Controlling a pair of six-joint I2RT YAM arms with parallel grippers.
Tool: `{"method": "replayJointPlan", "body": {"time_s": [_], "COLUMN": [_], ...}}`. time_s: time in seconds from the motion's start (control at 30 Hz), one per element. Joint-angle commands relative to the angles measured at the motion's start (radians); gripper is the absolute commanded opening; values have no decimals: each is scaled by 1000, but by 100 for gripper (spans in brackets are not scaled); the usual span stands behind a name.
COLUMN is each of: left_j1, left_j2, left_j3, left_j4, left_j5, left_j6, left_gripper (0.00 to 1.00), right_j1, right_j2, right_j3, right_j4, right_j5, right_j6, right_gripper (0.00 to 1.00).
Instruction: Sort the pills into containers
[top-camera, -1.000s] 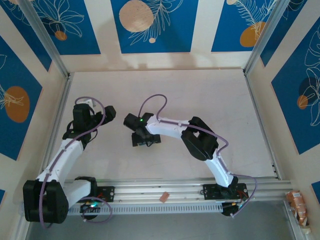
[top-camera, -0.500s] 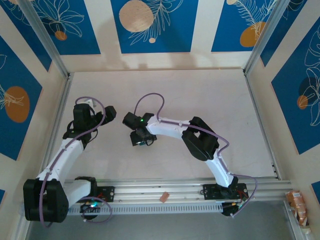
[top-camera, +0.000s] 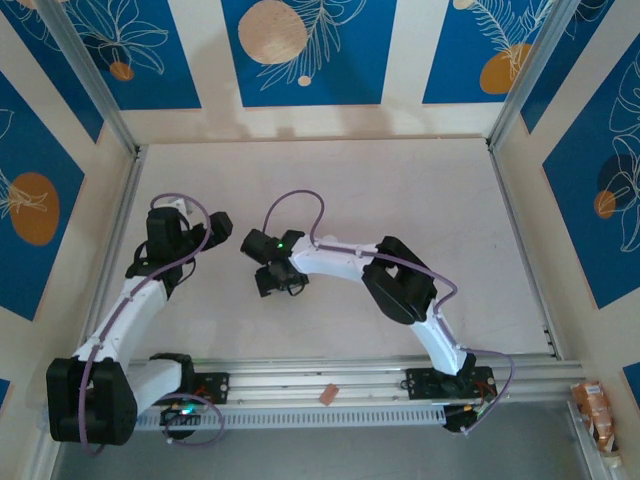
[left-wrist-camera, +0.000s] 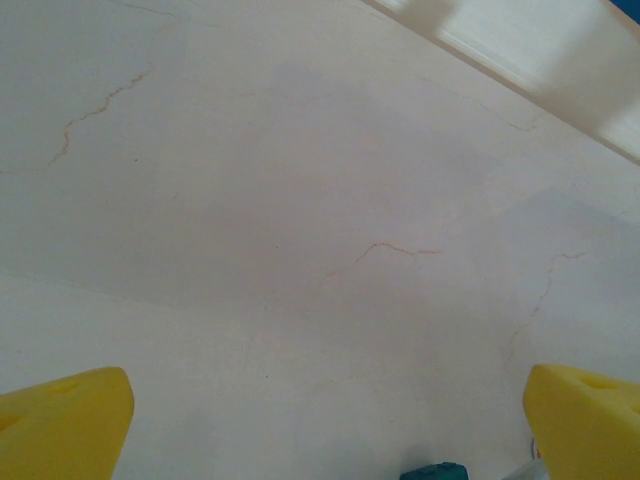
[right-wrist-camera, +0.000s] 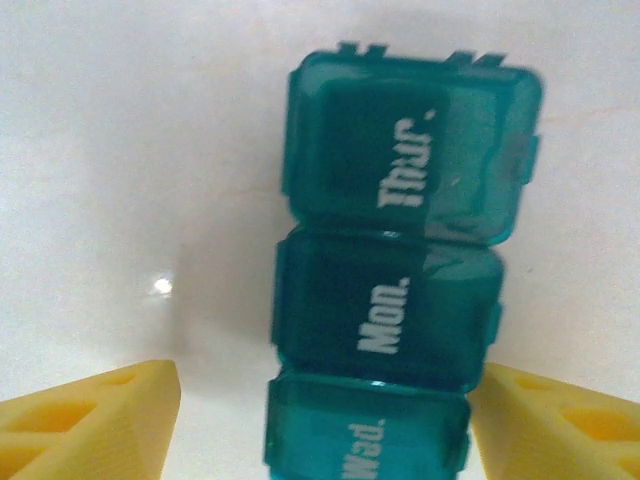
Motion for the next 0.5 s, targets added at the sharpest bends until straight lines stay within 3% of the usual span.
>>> {"method": "replayJointPlan", "body": {"time_s": [0.0, 0.27, 0.47], "left_j1": [12, 12, 41], "left_j2": [-7, 5, 39], "left_j3": [22, 56, 116], "left_j4": [-7, -32, -77], "left_j5": [13, -24, -37], "left_j6": [-12, 35, 59], "left_gripper": [100, 100, 100], "right_j1": [25, 45, -4], "right_j2": [-22, -97, -175], "right_j3": [16, -52, -132], "right_j4": [6, 231, 280], "right_j5": [-56, -186, -191], "right_j6": [23, -109, -123], "right_gripper": [76, 78, 78]}}
